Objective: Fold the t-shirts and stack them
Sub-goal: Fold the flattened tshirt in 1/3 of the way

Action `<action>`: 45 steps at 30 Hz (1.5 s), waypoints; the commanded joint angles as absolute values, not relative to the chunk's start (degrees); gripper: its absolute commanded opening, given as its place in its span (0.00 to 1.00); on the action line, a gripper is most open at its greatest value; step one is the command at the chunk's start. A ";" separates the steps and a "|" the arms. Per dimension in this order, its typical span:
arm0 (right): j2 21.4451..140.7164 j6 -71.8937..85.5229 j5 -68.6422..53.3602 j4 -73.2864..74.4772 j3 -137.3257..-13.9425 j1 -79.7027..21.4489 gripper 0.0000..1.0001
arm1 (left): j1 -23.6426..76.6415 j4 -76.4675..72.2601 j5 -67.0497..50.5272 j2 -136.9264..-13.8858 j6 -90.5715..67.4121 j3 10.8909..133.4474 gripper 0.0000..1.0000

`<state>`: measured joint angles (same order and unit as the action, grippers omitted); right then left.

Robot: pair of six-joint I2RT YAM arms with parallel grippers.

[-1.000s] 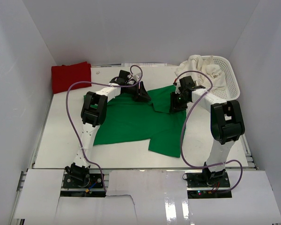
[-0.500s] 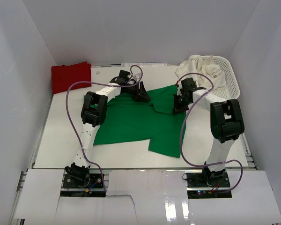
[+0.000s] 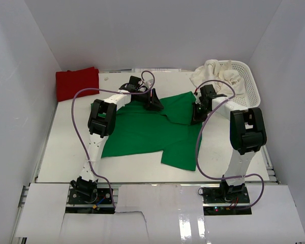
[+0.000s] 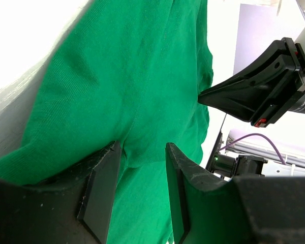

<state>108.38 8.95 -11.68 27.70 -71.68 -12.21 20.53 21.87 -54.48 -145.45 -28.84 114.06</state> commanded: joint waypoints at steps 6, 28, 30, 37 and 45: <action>106.88 7.83 -9.85 31.81 -73.12 -11.43 0.32 | 20.92 24.96 -51.33 -144.14 -26.63 114.26 0.52; 105.20 0.36 -13.27 24.44 -80.24 -24.25 0.58 | 20.92 26.37 -51.42 -145.20 -26.72 116.98 0.53; 106.08 -1.74 -11.53 22.95 -81.03 -25.92 0.59 | 20.92 26.37 -51.50 -145.37 -26.63 116.98 0.52; 110.47 -3.25 -8.26 20.48 -84.54 -28.30 0.33 | 20.92 26.63 -51.68 -145.63 -26.54 116.98 0.53; 115.48 -3.78 -8.00 21.27 -89.47 -29.62 0.30 | 20.74 27.42 -51.42 -145.99 -25.93 117.33 0.52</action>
